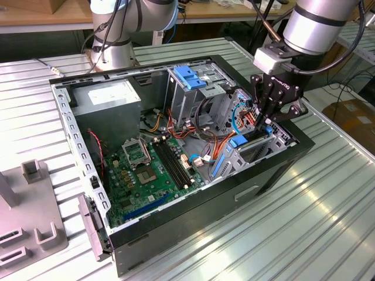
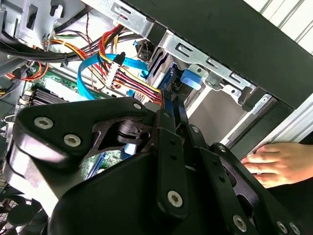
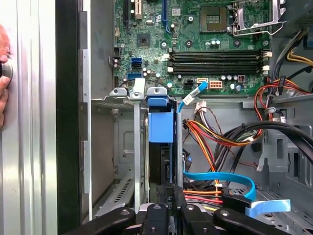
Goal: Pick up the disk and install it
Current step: 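Insert the first disk wire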
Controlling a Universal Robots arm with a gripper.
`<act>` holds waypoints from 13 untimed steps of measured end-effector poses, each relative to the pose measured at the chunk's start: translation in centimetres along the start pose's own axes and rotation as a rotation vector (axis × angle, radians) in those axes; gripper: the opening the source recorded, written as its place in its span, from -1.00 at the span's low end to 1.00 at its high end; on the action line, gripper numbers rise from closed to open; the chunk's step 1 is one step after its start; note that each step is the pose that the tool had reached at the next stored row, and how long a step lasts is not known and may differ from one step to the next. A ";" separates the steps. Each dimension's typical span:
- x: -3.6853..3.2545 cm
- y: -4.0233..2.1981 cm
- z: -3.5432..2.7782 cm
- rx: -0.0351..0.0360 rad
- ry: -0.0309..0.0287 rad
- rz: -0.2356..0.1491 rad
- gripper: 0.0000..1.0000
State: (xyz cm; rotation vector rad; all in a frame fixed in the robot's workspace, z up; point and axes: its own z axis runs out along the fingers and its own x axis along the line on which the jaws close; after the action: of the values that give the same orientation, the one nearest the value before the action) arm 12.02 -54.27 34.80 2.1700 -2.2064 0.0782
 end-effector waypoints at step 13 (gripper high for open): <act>0.04 0.00 -0.61 0.0000 0.0006 0.000 -0.79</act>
State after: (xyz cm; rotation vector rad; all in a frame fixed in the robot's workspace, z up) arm 12.03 -54.27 35.41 2.1697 -2.2062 0.0788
